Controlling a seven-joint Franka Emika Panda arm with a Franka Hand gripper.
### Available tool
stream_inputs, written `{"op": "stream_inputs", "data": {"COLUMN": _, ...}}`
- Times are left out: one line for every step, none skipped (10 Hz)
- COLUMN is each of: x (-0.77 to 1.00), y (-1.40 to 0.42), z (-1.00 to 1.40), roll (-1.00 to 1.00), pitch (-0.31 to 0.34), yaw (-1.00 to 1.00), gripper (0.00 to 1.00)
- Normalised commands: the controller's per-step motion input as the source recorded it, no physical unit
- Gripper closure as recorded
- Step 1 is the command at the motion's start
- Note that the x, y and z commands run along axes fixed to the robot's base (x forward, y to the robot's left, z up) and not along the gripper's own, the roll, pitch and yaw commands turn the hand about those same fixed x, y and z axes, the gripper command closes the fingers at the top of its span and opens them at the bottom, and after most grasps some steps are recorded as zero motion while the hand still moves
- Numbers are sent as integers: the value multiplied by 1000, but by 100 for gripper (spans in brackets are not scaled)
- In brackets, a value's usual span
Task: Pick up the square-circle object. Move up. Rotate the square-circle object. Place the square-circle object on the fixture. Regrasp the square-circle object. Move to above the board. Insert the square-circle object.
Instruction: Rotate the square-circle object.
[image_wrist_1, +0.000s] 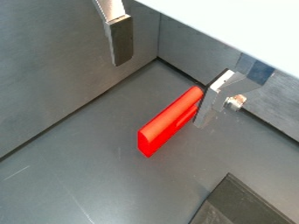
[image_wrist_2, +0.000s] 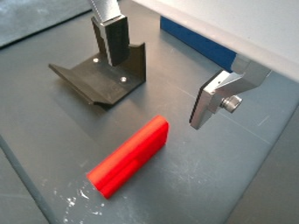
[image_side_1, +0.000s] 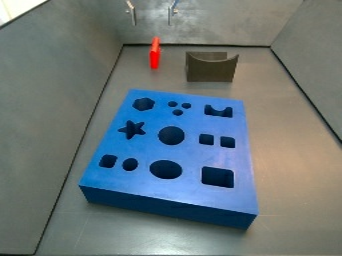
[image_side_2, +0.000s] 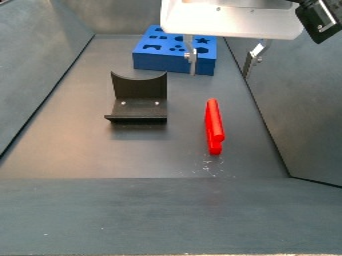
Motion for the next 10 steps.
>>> {"op": "stream_inputs", "data": {"x": 4, "y": 1, "z": -1000, "roll": 1, "pitch": -6, "yaw": -41, "gripper": 0}}
{"op": "stream_inputs", "data": {"x": 12, "y": 0, "z": -1000, "roll": -2, "pitch": -26, "yaw": -41, "gripper": 0}}
{"op": "stream_inputs", "data": {"x": 13, "y": 1, "z": -1000, "roll": -6, "pitch": -32, "yaw": -37, "gripper": 0}}
{"op": "stream_inputs", "data": {"x": 19, "y": 3, "z": -1000, "roll": -19, "pitch": -41, "yaw": -22, "gripper": 0}}
{"op": "stream_inputs", "data": {"x": 21, "y": 4, "z": -1000, "roll": -25, "pitch": -43, "yaw": -16, "gripper": 0}}
{"op": "stream_inputs", "data": {"x": 33, "y": 5, "z": -1000, "roll": -40, "pitch": -42, "yaw": -6, "gripper": 0}}
{"op": "stream_inputs", "data": {"x": 39, "y": 6, "z": -1000, "roll": -46, "pitch": -41, "yaw": -2, "gripper": 0}}
{"op": "stream_inputs", "data": {"x": 50, "y": 9, "z": -933, "roll": -56, "pitch": -39, "yaw": 4, "gripper": 0}}
{"op": "stream_inputs", "data": {"x": 51, "y": 10, "z": -762, "roll": -66, "pitch": -33, "yaw": 9, "gripper": 0}}
{"op": "stream_inputs", "data": {"x": 48, "y": 9, "z": -639, "roll": -71, "pitch": -38, "yaw": 13, "gripper": 0}}
